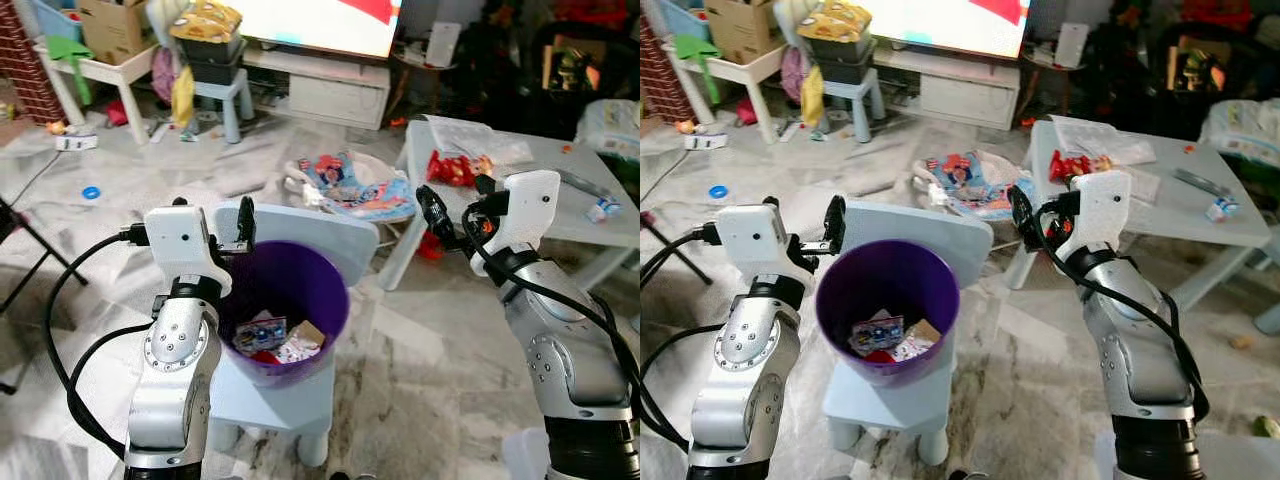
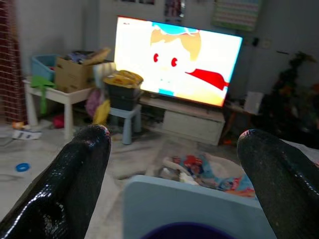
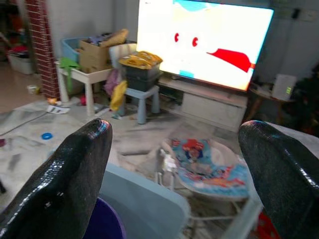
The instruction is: Picking trash to rubbish bin
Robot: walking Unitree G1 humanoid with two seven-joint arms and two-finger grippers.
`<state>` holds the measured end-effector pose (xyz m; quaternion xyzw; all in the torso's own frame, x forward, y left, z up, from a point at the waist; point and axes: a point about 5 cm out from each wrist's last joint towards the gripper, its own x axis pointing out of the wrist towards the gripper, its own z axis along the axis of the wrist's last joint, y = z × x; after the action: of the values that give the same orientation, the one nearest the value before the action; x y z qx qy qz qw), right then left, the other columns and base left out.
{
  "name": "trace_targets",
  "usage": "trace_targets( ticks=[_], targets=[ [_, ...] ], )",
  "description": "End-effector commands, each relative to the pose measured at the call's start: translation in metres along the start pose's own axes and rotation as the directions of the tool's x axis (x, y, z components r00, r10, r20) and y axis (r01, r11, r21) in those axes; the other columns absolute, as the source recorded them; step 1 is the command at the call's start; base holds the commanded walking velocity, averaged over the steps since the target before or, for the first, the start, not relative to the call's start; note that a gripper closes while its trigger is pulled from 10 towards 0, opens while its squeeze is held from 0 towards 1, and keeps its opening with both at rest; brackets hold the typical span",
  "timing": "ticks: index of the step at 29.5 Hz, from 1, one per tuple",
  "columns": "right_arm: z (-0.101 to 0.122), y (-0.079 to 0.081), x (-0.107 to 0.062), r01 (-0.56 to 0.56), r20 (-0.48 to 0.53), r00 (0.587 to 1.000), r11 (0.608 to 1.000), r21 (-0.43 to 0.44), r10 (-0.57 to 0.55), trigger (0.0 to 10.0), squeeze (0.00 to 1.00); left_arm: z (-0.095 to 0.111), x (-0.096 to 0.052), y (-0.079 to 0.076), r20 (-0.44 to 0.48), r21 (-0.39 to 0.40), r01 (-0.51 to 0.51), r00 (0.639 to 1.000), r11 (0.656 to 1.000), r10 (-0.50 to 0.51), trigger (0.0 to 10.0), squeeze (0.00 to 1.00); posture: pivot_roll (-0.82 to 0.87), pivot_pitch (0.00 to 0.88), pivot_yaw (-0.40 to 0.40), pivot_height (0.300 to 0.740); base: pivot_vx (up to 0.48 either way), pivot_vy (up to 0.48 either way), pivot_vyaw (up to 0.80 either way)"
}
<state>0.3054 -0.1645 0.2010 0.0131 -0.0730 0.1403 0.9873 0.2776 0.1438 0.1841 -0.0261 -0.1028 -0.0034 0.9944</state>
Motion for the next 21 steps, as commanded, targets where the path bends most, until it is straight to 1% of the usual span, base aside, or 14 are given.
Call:
trace_targets(
  ticks=[1, 21],
  targets=[
    [0.0032, -0.0007, 0.002, 0.003, 0.008, 1.0, 1.0, -0.008, -0.003, 10.0, 0.0, -0.0009, -0.001, 0.0005, -0.012, -0.004, -0.007, 1.0, 1.0, 0.007, 10.0, 0.0, 0.03, 0.113, -0.122, 0.74, 0.0, 0.48, 0.0],
    [0.0027, 0.001, 0.0049, 0.004, 0.014, 1.0, 1.0, -0.002, -0.004, 10.0, 0.0, -0.0013, 0.0012, 0.0017, -0.011, 0.01, -0.011, 1.0, 1.0, 0.012, 10.0, 0.0, 0.03, 0.106, -0.12, 0.74, 0.0, 0.48, 0.0]
  ],
)
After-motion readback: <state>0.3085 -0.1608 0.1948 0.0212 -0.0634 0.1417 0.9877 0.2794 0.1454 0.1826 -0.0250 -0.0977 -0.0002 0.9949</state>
